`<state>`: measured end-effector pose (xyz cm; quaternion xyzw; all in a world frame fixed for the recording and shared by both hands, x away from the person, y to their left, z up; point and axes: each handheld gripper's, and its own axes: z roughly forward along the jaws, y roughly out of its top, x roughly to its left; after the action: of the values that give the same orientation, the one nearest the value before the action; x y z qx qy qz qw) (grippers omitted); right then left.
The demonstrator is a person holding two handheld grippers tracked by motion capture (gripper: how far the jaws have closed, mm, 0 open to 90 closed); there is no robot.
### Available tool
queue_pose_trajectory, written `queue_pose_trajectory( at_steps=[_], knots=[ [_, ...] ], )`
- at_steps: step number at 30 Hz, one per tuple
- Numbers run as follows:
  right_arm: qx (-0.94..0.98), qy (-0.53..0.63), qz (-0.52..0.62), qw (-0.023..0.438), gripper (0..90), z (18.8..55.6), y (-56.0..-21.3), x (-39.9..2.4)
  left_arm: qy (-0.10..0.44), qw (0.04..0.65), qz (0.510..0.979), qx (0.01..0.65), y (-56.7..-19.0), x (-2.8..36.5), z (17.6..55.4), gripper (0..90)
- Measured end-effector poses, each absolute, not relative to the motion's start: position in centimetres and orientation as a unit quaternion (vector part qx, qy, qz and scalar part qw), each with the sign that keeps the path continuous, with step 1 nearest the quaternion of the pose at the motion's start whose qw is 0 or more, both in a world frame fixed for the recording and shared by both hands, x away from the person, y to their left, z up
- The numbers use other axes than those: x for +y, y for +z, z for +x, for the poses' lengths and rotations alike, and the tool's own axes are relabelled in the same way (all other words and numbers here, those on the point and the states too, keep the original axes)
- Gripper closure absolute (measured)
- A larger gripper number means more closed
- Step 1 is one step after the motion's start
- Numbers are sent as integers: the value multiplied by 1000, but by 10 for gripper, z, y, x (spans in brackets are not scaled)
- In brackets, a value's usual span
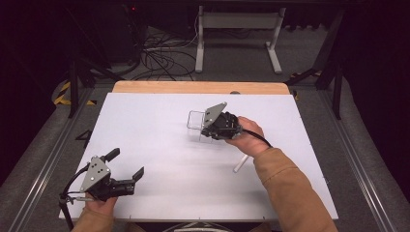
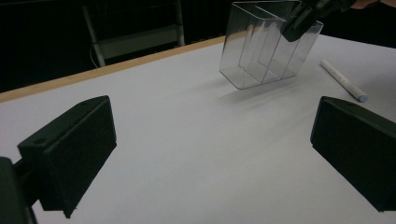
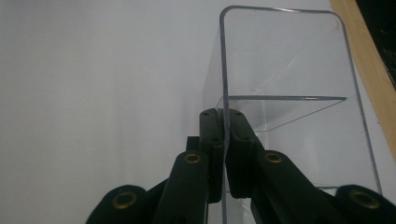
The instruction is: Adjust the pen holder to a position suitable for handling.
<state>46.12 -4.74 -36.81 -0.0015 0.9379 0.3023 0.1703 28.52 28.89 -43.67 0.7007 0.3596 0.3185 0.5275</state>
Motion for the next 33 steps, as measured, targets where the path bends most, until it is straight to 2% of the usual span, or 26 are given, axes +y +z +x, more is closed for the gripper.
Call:
queue_pose_trajectory(
  at_steps=[10,33],
  knots=[
    [950,287,-38,119,862,432,-369,-30,319,527,701,359,-437,288,285,10],
    [960,263,-30,89,860,430,-383,-22,317,528,702,359,-437,287,286,10]
  ],
)
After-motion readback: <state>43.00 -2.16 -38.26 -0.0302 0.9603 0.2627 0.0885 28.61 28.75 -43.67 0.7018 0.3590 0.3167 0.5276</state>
